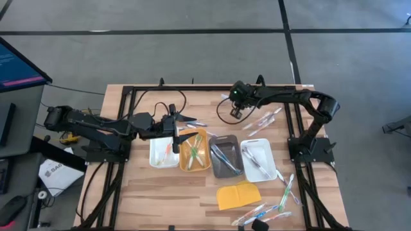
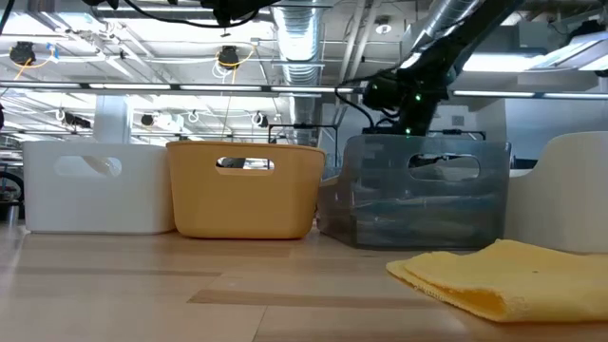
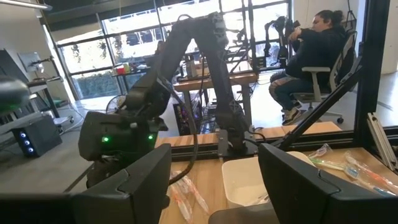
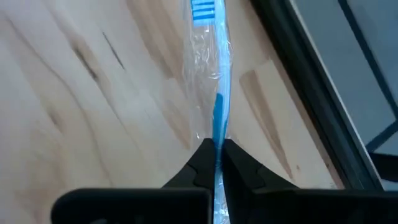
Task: Pick & Place Toothbrushes
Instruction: Put the blue toothbrush into the black bin
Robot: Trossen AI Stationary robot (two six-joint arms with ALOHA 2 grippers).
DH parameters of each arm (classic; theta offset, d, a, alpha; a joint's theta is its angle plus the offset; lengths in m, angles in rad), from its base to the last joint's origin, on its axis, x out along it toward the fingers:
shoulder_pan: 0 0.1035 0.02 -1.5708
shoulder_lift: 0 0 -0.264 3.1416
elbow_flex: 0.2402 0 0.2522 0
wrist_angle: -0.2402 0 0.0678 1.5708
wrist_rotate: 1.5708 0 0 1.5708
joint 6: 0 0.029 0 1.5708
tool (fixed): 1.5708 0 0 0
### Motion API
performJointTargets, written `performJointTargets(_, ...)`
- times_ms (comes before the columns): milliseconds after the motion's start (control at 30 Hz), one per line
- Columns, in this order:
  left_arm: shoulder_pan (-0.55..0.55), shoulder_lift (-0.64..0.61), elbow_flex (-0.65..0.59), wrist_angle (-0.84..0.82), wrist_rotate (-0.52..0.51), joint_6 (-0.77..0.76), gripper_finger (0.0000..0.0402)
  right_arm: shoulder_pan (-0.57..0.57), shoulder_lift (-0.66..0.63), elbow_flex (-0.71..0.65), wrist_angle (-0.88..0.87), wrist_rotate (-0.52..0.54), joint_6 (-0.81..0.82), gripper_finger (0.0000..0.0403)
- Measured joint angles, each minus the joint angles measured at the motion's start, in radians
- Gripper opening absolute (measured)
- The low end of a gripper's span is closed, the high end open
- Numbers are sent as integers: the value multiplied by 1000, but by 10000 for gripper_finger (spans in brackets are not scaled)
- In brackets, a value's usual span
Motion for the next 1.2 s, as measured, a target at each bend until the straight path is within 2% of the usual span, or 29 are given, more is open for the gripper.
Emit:
performJointTargets(200,-1,0,0,-1,0,0,236,67,-23,73,-102,25,135,2)
performJointTargets(333,-1,0,0,-1,0,0,236,151,-95,117,-173,28,220,1)
performJointTargets(533,-1,0,0,-2,0,0,236,368,-241,131,-217,26,323,1)
performJointTargets(667,-1,0,0,-3,0,-4,236,537,-291,132,-211,25,424,1)
performJointTargets(833,-6,0,0,-3,-1,-8,236,720,-262,132,-234,44,576,0)
performJointTargets(933,-13,0,0,-2,-1,-8,236,793,-220,131,-250,81,690,0)
performJointTargets(1067,-16,0,0,6,0,-8,236,834,-155,131,-273,76,840,0)
performJointTargets(1200,-20,0,0,7,-1,-8,236,815,-107,131,-281,51,964,0)
